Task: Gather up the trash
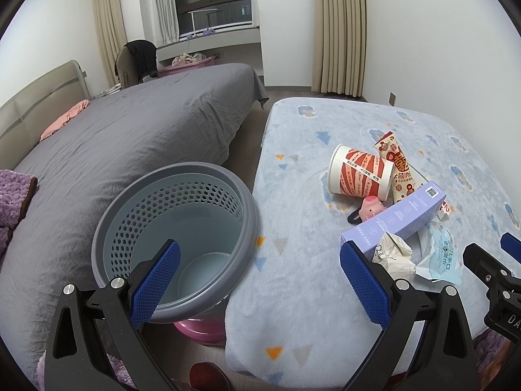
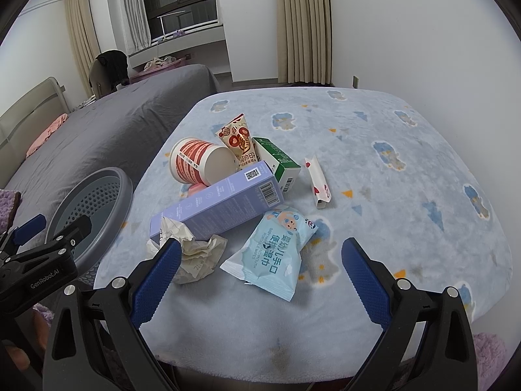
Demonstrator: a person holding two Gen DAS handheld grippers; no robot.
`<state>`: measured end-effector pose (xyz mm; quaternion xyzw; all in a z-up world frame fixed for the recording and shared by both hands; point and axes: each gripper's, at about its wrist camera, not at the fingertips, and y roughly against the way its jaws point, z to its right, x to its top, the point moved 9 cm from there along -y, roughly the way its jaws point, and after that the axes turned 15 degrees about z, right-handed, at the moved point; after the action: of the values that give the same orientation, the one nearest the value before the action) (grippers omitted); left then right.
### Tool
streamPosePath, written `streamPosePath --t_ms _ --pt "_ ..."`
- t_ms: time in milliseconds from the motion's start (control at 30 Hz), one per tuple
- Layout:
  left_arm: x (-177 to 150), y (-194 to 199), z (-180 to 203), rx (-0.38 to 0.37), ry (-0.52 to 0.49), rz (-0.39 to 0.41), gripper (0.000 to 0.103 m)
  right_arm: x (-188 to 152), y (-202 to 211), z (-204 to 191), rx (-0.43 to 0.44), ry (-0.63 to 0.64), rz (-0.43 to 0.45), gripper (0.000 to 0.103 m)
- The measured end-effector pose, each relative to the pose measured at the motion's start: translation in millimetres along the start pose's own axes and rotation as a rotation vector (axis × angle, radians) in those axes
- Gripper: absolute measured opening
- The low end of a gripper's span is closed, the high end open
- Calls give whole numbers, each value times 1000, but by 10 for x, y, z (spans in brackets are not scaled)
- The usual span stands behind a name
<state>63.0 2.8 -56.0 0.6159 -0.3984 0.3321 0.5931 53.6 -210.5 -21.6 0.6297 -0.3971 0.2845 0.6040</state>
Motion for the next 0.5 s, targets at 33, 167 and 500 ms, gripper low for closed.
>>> streamPosePath --t_ms 33,167,500 --pt "-1 -1 2 0 0 0 97 -5 2 2 0 0 0 94" --pt "1 3 -5 1 -1 0 97 -6 0 1 0 -1 1 94" --pt "-5 -7 0 1 -2 -1 97 -12 -6 -1 1 -2 1 94"
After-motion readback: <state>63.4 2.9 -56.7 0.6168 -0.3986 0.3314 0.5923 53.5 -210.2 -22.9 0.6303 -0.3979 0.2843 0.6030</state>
